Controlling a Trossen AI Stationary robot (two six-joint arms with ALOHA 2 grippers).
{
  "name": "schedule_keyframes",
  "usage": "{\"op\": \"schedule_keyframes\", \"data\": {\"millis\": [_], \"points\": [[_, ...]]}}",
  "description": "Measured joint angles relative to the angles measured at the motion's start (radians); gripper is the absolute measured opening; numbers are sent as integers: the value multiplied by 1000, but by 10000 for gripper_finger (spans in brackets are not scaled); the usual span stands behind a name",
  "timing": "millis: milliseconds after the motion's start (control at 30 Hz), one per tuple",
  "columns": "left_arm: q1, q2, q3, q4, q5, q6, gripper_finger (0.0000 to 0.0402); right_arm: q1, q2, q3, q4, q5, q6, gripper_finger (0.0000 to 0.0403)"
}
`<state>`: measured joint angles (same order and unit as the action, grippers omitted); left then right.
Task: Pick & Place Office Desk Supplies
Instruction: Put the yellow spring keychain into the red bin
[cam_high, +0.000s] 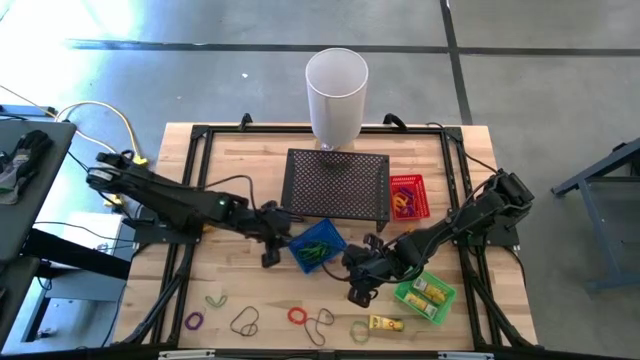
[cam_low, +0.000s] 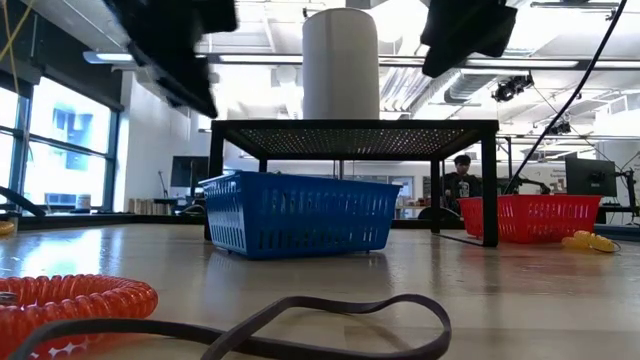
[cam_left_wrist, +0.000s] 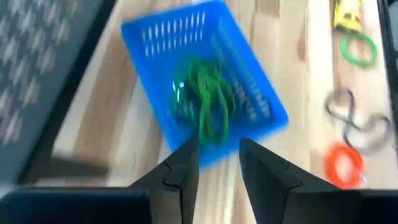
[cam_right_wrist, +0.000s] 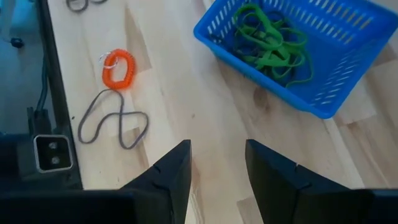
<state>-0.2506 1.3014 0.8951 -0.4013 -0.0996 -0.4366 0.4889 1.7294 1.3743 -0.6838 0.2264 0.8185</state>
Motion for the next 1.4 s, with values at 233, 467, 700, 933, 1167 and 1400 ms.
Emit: {"op": "schedule_keyframes", "data": {"millis": [233, 467, 700, 933, 1167, 1400], "points": [[-34, -125, 0, -434, 110, -305, 110, -1, 0, 0, 8, 98, 1, 139], [-23, -120, 0, -787, 94, -746, 110, -1, 0, 1, 36, 166, -9, 139], [66, -119, -1, -956, -77, -881, 110, -24, -2, 1, -29, 142, -82, 139], [114, -119, -1, -957, -95, -878, 110, -39, -45, 1, -118, 85, -157, 139], [143, -119, -12, -997, 22, -976, 110, -40, -47, 1, -127, 85, -225, 139], [268, -119, -120, -973, 102, -943, 110, -40, -47, 1, -138, 81, -259, 139]]}}
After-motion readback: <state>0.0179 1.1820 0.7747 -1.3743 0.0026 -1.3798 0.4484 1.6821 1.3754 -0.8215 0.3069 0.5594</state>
